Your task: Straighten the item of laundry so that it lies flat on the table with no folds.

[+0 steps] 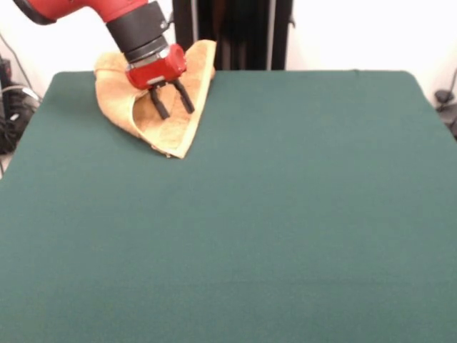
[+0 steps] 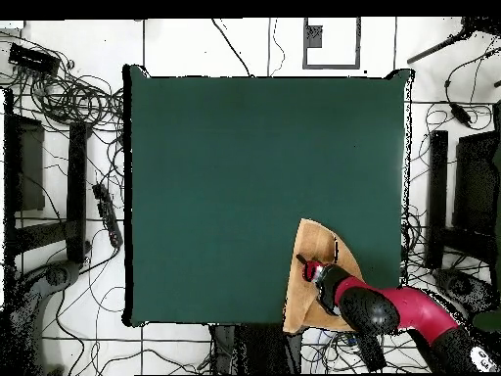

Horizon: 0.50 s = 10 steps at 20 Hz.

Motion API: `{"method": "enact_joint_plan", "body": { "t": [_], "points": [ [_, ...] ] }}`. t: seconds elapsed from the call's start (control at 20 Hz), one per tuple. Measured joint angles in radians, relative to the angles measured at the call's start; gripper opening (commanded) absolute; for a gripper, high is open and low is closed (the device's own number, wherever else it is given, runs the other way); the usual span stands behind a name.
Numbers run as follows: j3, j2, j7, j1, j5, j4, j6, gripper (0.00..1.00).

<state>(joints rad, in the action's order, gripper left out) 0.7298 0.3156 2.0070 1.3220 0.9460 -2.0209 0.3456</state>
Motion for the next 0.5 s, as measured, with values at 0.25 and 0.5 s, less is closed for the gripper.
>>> {"method": "enact_joint_plan", "body": {
  "t": [0.25,0.5],
  "points": [
    [-0.030,0.055,0.000,-0.083,0.041,0.000,0.001,1.00],
    [-0.053,0.083,0.000,-0.128,0.064,0.001,-0.007,1.00]
  ]
}}
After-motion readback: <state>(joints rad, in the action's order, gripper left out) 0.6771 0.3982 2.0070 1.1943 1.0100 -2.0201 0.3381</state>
